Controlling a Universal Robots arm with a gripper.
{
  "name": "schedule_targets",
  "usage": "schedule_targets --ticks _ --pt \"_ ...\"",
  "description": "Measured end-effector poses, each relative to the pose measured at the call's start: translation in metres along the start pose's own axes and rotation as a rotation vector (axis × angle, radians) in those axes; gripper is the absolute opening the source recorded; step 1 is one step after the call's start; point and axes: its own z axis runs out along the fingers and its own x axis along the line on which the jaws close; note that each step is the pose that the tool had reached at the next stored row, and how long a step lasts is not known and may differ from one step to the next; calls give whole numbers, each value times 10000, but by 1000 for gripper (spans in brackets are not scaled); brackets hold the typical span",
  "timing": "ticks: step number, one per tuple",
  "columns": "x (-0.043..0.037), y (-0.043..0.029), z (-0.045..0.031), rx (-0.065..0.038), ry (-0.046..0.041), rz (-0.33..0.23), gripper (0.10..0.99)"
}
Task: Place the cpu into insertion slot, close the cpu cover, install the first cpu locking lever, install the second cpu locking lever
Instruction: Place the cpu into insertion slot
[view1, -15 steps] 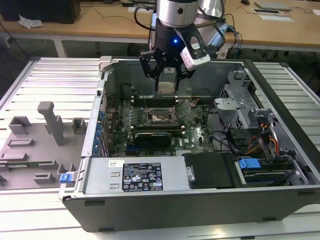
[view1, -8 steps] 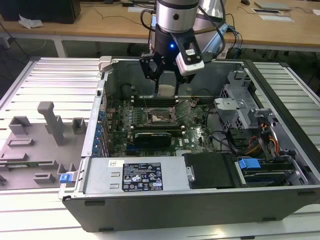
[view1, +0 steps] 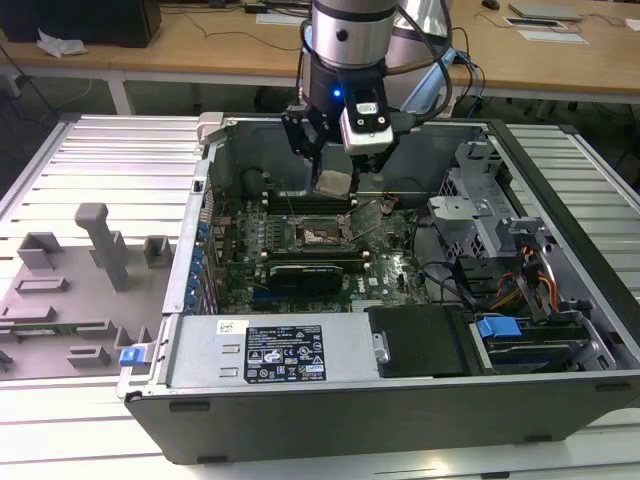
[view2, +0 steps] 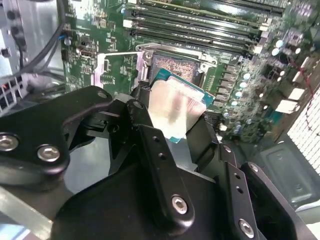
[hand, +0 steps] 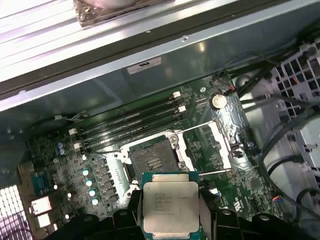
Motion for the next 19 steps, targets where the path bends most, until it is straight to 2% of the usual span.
schedule_targets --ticks 6,14,17,19 --pt "0 -1 18 -12 -125 1396 541" --pt "0 -3 35 -24 -255 2854 541" --pt "0 -4 44 -31 -326 3659 541" --pt "-1 -4 48 -34 -357 4006 541"
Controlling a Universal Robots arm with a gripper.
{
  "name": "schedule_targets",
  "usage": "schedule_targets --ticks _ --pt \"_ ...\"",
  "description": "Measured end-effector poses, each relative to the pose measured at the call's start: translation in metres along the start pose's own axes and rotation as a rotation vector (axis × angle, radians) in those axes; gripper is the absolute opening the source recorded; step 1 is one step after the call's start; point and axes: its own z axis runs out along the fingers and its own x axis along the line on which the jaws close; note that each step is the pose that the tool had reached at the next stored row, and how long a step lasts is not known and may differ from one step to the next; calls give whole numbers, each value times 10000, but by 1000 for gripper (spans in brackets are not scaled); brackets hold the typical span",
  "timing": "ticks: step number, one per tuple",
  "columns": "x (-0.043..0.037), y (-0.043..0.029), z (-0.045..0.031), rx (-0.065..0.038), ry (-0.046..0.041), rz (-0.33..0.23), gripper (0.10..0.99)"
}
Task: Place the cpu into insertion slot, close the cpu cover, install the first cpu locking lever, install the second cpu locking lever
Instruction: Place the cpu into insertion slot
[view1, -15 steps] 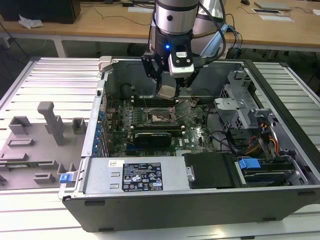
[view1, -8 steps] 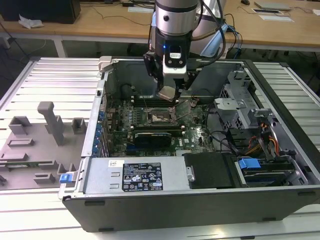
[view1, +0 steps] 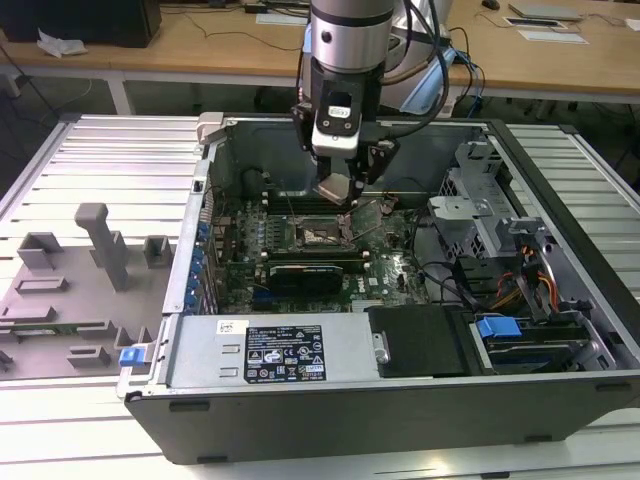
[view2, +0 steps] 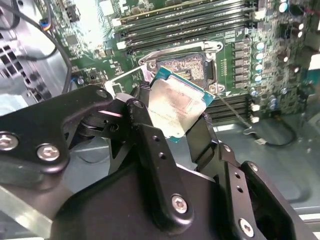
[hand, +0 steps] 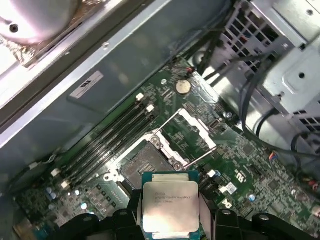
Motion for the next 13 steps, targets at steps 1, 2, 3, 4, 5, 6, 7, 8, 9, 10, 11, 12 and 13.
schedule_targets --ticks 1,2,3,4,5,6,7,8,9,10,11,12,13 --pt "0 0 1 -1 -14 158 541" --pt "0 0 3 -3 -29 322 541" --pt "0 -1 5 -5 -47 529 541" --pt "0 -1 6 -6 -61 682 541" --pt "0 -1 7 -7 -80 890 541" --pt "0 -1 9 -7 -95 1048 541" --pt "0 -1 11 -8 -119 1303 541" --pt "0 -1 14 -10 -153 1662 541" --pt "0 -2 16 -11 -176 1913 541" --pt "0 -2 20 -12 -210 2270 541" --pt "0 -2 22 -13 -231 2494 541" --pt "0 -2 23 -13 -245 2648 541" --pt "0 -2 24 -14 -258 2795 541"
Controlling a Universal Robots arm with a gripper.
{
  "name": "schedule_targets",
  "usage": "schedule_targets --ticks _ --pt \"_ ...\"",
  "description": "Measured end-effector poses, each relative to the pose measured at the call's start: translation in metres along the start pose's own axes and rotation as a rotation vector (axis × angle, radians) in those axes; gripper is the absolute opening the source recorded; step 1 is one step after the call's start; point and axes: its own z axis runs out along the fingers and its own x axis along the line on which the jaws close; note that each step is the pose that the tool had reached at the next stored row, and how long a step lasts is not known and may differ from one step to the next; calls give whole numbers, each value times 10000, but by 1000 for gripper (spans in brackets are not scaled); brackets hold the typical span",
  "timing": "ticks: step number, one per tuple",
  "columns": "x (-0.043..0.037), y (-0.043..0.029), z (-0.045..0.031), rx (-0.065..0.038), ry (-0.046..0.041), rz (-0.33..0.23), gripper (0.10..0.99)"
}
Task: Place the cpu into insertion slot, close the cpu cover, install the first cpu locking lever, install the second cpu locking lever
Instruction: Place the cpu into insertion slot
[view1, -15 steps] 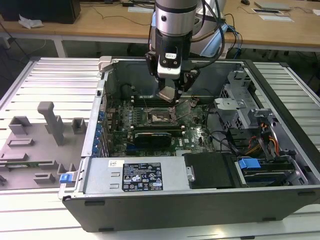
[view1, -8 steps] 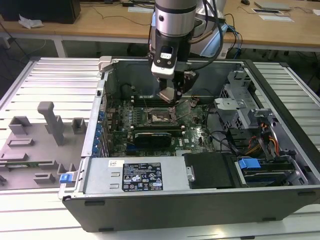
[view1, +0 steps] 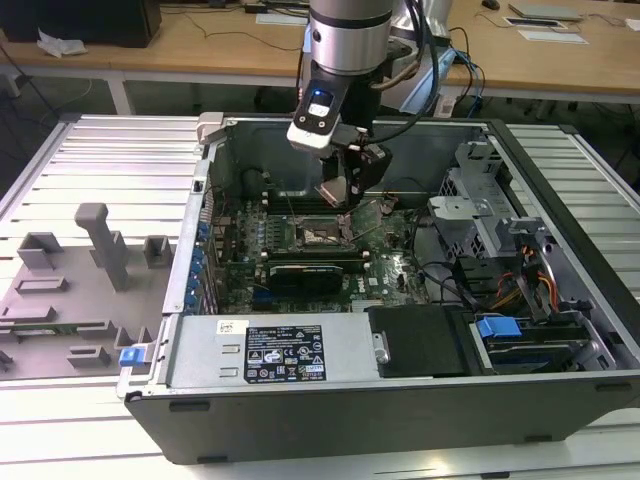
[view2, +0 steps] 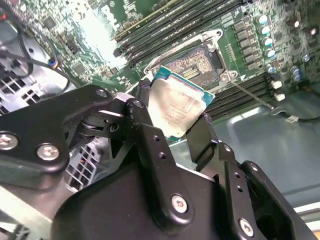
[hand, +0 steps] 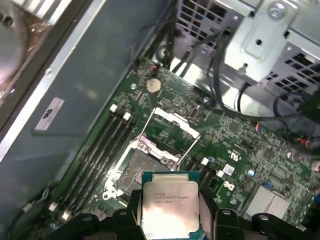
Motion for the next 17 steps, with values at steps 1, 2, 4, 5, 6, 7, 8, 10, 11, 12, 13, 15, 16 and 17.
schedule_targets --ticks 1,2,4,5,6,7,8,10,11,12,13,15,16,17 --pt "0 0 3 -3 -20 228 541" --pt "0 0 7 -4 -51 576 541" --pt "0 -2 22 -10 -127 1433 541" --pt "0 -2 25 -11 -141 1588 541" --pt "0 -2 28 -13 -154 1736 541" --pt "0 -3 31 -13 -173 1948 541" --pt "0 -3 33 -14 -186 2085 541" --pt "0 -4 41 -15 -234 2570 541" --pt "0 -4 45 -16 -263 2860 541" --pt "0 -5 50 -16 -294 3138 541" --pt "0 -5 54 -15 -320 3361 541" --pt "0 -5 58 -12 -363 3712 541" --pt "0 -5 61 -11 -383 3868 541" --pt "0 -5 64 -9 -411 4100 541"
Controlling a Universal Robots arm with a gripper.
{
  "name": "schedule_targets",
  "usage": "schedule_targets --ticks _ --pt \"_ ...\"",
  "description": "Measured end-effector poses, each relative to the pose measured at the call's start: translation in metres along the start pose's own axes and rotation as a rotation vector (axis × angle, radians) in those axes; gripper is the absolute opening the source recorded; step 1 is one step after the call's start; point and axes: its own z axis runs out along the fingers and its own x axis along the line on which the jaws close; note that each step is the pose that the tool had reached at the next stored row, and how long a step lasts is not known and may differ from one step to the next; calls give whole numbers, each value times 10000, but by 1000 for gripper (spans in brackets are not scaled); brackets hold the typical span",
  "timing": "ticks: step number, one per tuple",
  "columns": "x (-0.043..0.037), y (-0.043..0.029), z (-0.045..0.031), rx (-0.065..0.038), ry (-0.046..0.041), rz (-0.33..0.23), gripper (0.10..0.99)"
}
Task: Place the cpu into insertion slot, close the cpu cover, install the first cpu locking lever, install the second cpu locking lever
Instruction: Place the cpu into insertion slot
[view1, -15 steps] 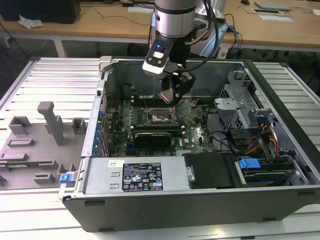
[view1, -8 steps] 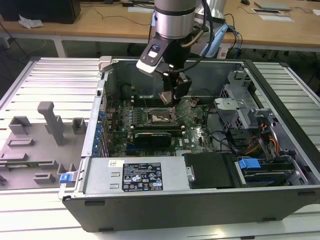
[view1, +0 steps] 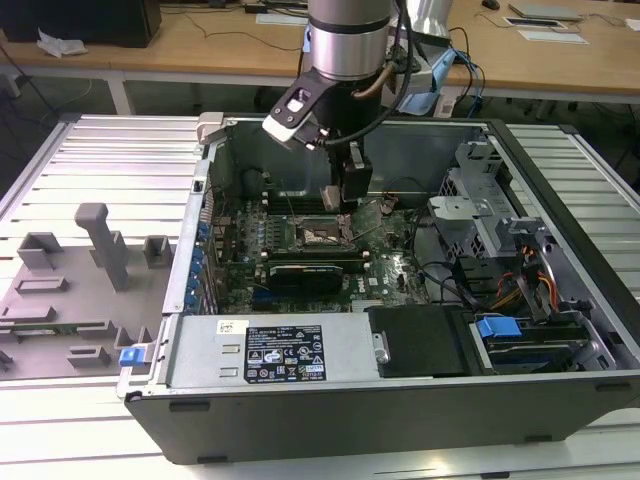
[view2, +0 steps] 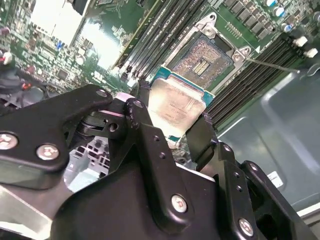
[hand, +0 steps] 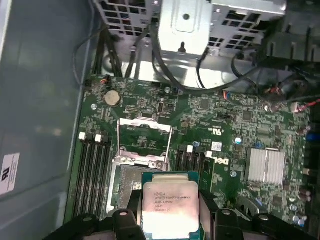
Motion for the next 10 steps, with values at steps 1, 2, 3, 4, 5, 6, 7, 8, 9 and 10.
schedule_targets --ticks 1,2,3,4,5,6,7,8,9,10 --pt "0 0 4 0 -39 306 541" --pt "0 -1 9 1 -83 611 541" --pt "0 -1 12 2 -120 877 541" --pt "0 -1 16 3 -151 1100 541" --pt "0 -2 19 4 -178 1302 541" --pt "0 -2 27 6 -231 1797 541" --pt "0 -3 34 5 -248 2002 541" --pt "0 -6 44 6 -252 2034 541" --pt "1 -12 65 -2 -252 2037 541" --pt "3 -17 78 -13 -250 2024 541"
